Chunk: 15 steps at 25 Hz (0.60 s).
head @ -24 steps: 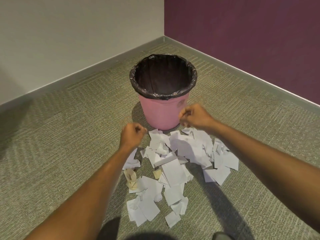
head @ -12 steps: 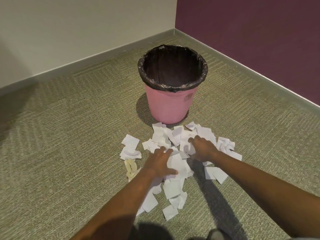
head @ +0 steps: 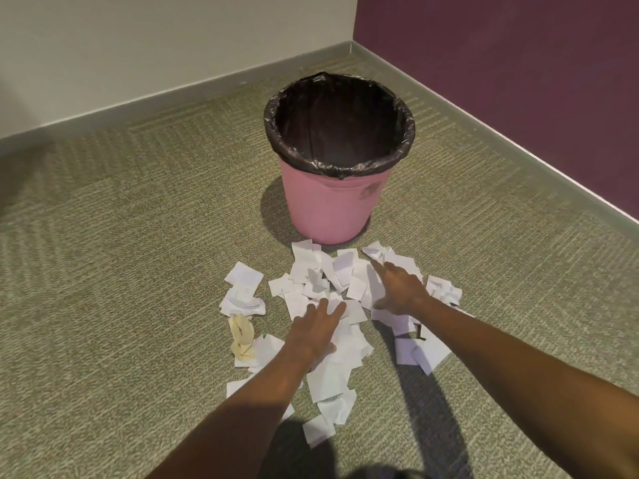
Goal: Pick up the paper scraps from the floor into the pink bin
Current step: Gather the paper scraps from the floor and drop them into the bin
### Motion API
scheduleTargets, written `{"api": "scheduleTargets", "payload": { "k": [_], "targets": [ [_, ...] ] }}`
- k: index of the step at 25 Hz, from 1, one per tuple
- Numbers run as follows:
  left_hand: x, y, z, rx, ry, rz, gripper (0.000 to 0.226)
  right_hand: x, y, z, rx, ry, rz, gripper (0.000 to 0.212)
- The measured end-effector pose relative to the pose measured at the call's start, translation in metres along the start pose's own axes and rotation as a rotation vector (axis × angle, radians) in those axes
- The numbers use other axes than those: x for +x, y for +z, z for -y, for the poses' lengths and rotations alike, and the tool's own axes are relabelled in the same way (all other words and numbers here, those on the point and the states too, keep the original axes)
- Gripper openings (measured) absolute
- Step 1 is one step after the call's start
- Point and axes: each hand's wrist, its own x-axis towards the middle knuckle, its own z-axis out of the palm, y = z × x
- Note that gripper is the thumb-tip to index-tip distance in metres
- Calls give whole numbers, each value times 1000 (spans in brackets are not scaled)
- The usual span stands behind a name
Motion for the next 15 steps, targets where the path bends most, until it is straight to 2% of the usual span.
{"api": "scheduleTargets", "payload": {
  "k": [4, 8, 12, 15],
  "targets": [
    [-1, 6, 1, 34, 36, -35, 84, 3, 8, 6, -66, -56, 36, 99],
    [1, 4, 0, 88, 74, -52, 67, 2, 8, 12, -133, -91, -27, 84],
    [4, 10, 0, 87, 58, -82, 48, -4, 3, 18, 29, -77, -32, 80],
    [0, 8, -3, 64, 26, -94, 41, -10, 2, 22, 174, -24, -43, 60]
  ]
}}
